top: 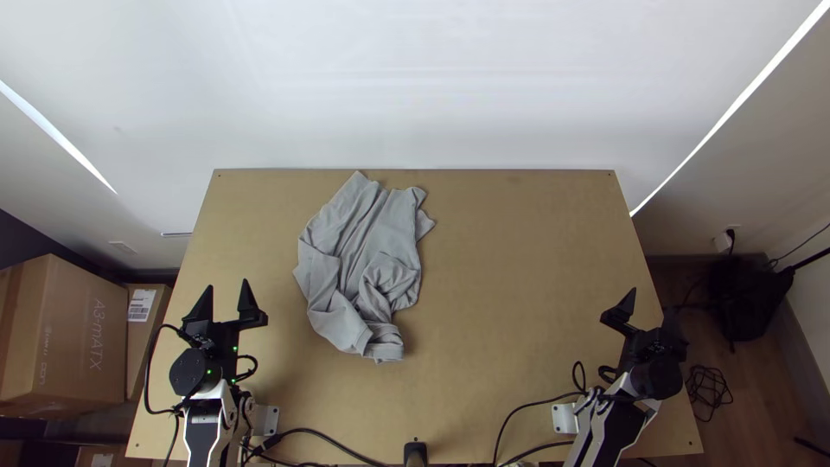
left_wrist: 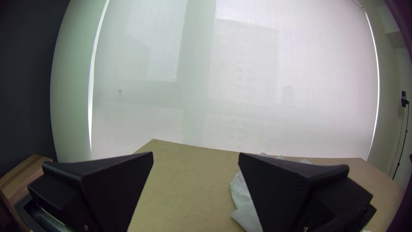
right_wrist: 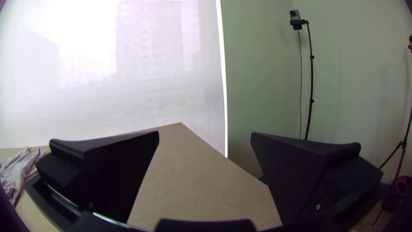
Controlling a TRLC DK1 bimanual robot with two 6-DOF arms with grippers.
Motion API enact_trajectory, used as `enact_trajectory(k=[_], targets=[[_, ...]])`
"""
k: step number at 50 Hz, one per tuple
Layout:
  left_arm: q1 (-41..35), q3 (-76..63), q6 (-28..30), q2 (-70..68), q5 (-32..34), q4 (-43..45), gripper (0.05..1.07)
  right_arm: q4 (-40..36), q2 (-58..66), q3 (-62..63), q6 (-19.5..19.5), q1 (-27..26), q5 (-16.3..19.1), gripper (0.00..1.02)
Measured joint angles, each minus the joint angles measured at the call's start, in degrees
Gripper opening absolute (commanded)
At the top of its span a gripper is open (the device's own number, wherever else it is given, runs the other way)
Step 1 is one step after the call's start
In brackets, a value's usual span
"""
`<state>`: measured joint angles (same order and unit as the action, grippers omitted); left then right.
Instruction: Fold the t-shirt
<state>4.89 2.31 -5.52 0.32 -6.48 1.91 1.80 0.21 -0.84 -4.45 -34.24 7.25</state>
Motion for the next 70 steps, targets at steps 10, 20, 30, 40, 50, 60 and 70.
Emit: enact_trajectory(k=[10, 20, 30, 40, 50, 60, 70], targets=[[0.0, 0.0, 0.0, 0.0, 0.0, 0.0, 1.03, 0.0, 0.0, 0.0, 0.0, 0.0, 0.0, 0.98], [0.0, 0.0, 0.0, 0.0, 0.0, 0.0, 1.03, 0.0, 0.0, 0.0, 0.0, 0.0, 0.0, 0.98], [0.0, 0.0, 0.0, 0.0, 0.0, 0.0, 1.03, 0.0, 0.0, 0.0, 0.0, 0.0, 0.0, 0.98], [0.0, 0.0, 0.0, 0.0, 0.0, 0.0, 1.03, 0.0, 0.0, 0.0, 0.0, 0.0, 0.0, 0.98], [0.0, 0.0, 0.0, 0.0, 0.0, 0.0, 1.03, 0.0, 0.0, 0.0, -0.02, 0.0, 0.0, 0.98], [0.0, 0.0, 0.0, 0.0, 0.0, 0.0, 1.03, -0.02, 0.0, 0.0, 0.0, 0.0, 0.0, 0.98], [0.13, 0.0, 0.2, 0.0, 3.17, -0.59, 1.03, -0.46, -0.02, 0.0, 0.0, 1.31, -2.14, 0.98]])
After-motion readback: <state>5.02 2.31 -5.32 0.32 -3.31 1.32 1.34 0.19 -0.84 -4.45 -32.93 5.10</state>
